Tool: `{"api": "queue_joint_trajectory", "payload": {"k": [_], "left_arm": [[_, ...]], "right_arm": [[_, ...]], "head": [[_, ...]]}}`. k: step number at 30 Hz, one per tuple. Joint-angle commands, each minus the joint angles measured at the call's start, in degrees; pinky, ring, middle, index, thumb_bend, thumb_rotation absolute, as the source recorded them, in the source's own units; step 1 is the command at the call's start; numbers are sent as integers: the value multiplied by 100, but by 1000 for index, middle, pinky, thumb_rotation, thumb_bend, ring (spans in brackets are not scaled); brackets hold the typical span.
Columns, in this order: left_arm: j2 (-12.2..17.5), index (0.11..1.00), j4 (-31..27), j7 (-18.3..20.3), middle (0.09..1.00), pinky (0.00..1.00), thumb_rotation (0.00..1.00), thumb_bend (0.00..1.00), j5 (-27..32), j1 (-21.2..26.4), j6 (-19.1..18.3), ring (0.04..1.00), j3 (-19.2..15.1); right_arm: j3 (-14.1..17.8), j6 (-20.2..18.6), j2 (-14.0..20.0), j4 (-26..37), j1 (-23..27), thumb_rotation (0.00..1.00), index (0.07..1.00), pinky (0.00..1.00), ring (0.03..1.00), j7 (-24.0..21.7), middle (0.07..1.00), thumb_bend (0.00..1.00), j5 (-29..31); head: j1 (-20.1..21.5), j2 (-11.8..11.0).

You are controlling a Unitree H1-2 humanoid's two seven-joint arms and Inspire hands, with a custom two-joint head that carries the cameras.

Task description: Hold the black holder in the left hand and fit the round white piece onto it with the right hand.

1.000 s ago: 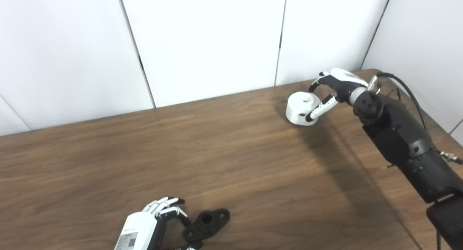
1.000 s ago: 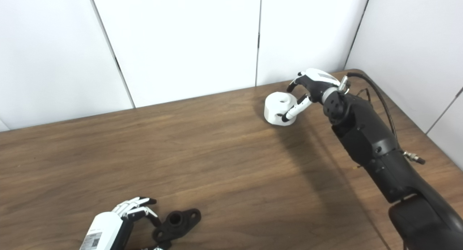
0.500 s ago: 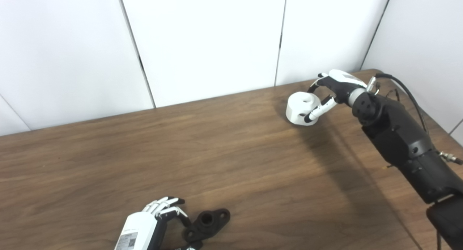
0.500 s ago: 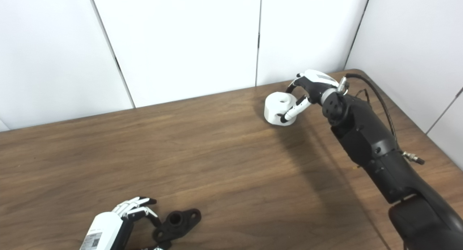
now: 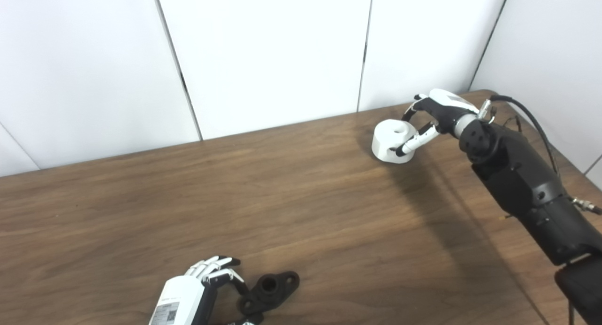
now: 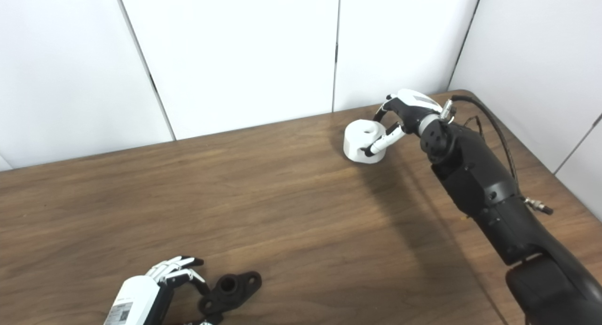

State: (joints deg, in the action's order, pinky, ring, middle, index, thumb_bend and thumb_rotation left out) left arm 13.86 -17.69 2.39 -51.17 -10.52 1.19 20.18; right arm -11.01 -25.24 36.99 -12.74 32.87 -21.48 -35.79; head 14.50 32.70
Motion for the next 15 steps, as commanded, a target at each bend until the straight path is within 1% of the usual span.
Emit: {"api": "queue_joint_trajectory", "payload": {"k": [1,3,4,5,6,9,15], "left_arm": [[81,488,141,250,795,832,44,516,-46,-164,-106,846,46],[78,488,142,239,796,833,44,516,-50,-164,-102,847,45],[78,488,143,237,795,831,44,517,-57,-164,-101,846,48],[78,488,142,236,794,830,44,517,-60,-164,-98,846,51],[80,488,142,239,794,829,43,516,-58,-164,-96,846,52],[80,488,131,263,796,829,44,516,-63,-159,-114,847,52],[64,488,115,279,797,831,44,517,-82,-149,-140,848,55]], "right_arm": [[160,149,131,111,199,271,611,999,1000,259,950,859,31],[194,162,110,91,192,253,576,993,1000,324,936,848,77],[223,181,96,81,183,204,534,991,1000,369,931,690,108],[236,194,90,75,176,178,511,986,1000,402,923,610,122],[242,210,87,74,167,160,496,980,1000,441,915,560,122],[234,316,87,64,137,147,486,948,1000,592,886,529,96],[205,413,103,63,107,143,486,902,989,732,861,525,87]], "head": [[-7,2],[-7,2],[-15,21],[-15,21],[-15,21],[-14,22],[-25,31]]}}
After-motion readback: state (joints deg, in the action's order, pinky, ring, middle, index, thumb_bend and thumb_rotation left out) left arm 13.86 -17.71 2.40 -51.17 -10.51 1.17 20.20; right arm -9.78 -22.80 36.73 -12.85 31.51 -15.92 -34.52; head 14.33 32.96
